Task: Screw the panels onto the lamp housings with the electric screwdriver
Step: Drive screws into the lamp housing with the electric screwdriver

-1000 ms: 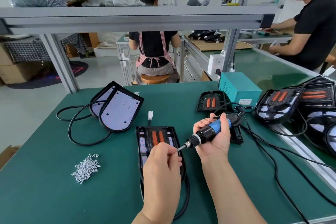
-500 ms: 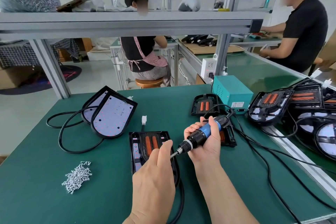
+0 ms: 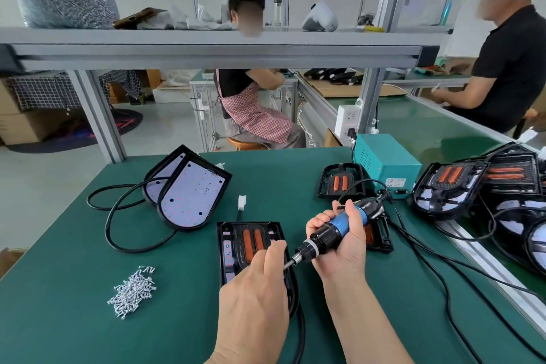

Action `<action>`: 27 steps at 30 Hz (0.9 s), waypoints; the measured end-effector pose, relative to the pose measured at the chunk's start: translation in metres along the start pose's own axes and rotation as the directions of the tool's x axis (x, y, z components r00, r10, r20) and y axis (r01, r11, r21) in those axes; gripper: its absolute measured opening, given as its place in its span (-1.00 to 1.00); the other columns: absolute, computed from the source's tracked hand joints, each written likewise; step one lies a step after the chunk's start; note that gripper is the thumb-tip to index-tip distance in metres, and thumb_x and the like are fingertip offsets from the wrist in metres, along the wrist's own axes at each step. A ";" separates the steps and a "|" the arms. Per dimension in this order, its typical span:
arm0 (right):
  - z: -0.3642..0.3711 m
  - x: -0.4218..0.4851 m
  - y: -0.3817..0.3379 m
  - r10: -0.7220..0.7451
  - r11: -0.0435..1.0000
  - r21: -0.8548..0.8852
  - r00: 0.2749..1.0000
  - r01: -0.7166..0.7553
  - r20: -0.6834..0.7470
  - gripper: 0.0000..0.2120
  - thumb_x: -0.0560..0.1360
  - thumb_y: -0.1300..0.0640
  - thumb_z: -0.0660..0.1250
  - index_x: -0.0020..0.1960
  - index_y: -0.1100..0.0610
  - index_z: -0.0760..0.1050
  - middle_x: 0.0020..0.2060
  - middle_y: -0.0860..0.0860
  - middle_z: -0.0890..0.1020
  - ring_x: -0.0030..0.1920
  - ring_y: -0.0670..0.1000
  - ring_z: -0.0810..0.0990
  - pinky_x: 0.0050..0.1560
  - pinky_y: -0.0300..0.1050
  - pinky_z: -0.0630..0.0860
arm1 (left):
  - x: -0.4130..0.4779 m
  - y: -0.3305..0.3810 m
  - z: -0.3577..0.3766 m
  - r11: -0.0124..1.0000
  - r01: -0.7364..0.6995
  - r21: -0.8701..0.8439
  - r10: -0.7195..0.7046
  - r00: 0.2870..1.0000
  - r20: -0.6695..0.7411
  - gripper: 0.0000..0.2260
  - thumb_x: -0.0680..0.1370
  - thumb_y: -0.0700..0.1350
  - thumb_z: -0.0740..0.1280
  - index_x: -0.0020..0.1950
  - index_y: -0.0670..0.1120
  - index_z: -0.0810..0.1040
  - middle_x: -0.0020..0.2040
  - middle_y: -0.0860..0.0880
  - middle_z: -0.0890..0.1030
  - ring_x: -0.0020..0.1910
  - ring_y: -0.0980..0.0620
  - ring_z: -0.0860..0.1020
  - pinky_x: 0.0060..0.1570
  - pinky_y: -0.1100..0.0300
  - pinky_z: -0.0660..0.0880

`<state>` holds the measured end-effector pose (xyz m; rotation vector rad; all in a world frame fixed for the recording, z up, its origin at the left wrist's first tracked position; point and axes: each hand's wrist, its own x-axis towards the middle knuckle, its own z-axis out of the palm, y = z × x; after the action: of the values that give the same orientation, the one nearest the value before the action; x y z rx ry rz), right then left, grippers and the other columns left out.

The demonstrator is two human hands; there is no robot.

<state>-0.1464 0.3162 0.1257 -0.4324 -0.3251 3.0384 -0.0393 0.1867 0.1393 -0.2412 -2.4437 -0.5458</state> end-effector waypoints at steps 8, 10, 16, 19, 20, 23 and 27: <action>0.000 0.002 0.001 -0.024 0.999 -0.023 1.000 0.024 0.010 -0.67 0.39 0.04 0.47 0.06 0.13 0.47 -0.36 -0.01 0.47 -0.40 -0.06 0.44 -0.39 -0.22 0.45 | 0.003 0.000 0.000 1.000 -0.022 -0.014 0.021 0.999 -0.036 -0.62 0.36 -0.20 0.11 0.10 0.02 0.52 -0.35 0.13 0.56 -0.56 0.09 0.43 -0.68 0.32 0.32; -0.001 0.002 0.000 -0.026 0.999 -0.024 1.000 0.027 0.004 -0.68 0.41 0.04 0.47 0.07 0.13 0.48 -0.36 -0.01 0.47 -0.41 -0.05 0.45 -0.40 -0.21 0.46 | 0.004 0.002 0.000 1.000 -0.015 -0.007 0.015 0.999 -0.039 -0.62 0.35 -0.20 0.10 0.08 0.03 0.52 -0.36 0.14 0.56 -0.55 0.10 0.44 -0.67 0.32 0.33; -0.001 0.003 0.000 -0.022 0.999 -0.028 1.000 0.022 0.001 -0.76 0.50 0.02 0.43 0.05 0.13 0.48 -0.36 -0.02 0.46 -0.40 -0.06 0.44 -0.38 -0.22 0.46 | 0.005 0.002 0.000 0.999 -0.033 0.033 0.034 0.998 -0.057 -0.59 0.33 -0.21 0.08 0.07 0.03 0.54 -0.42 0.11 0.49 -0.57 0.07 0.40 -0.68 0.30 0.28; 0.000 0.002 -0.001 -0.032 0.998 -0.049 0.999 0.032 0.005 -0.76 0.48 0.02 0.43 0.04 0.13 0.49 -0.35 -0.02 0.46 -0.40 -0.07 0.44 -0.38 -0.22 0.46 | 0.005 0.002 0.000 0.998 -0.033 0.050 0.036 0.997 -0.062 -0.58 0.34 -0.21 0.08 0.03 -0.01 0.63 -0.43 0.08 0.46 -0.59 0.06 0.37 -0.66 0.32 0.23; 0.000 0.002 0.000 -0.033 0.998 -0.052 0.999 0.033 0.005 -0.76 0.48 0.02 0.43 0.04 0.13 0.49 -0.35 -0.02 0.46 -0.40 -0.07 0.44 -0.38 -0.22 0.46 | 0.006 0.002 0.000 0.998 -0.035 0.055 0.038 0.998 -0.058 -0.59 0.34 -0.21 0.08 0.03 -0.01 0.61 -0.43 0.08 0.45 -0.59 0.06 0.37 -0.66 0.33 0.23; 0.002 0.002 0.000 -0.034 0.998 -0.051 0.999 0.034 0.001 -0.77 0.50 0.02 0.42 0.05 0.13 0.48 -0.34 -0.01 0.46 -0.40 -0.07 0.44 -0.38 -0.23 0.46 | 0.006 0.001 -0.001 0.998 -0.035 0.046 0.037 0.998 -0.043 -0.60 0.34 -0.21 0.07 0.02 -0.01 0.61 -0.44 0.08 0.44 -0.60 0.07 0.36 -0.67 0.32 0.23; 0.002 0.001 -0.001 -0.033 0.998 -0.052 0.999 0.033 -0.009 -0.79 0.53 0.02 0.40 0.05 0.13 0.48 -0.35 -0.01 0.47 -0.40 -0.07 0.44 -0.39 -0.22 0.47 | 0.007 0.001 0.000 0.999 -0.032 0.042 0.034 0.998 -0.044 -0.64 0.36 -0.22 0.08 0.04 0.00 0.53 -0.45 0.08 0.43 -0.61 0.07 0.33 -0.66 0.34 0.20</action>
<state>-0.1482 0.3166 0.1271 -0.4400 -0.4072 3.0005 -0.0442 0.1882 0.1439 -0.2489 -2.4012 -0.4808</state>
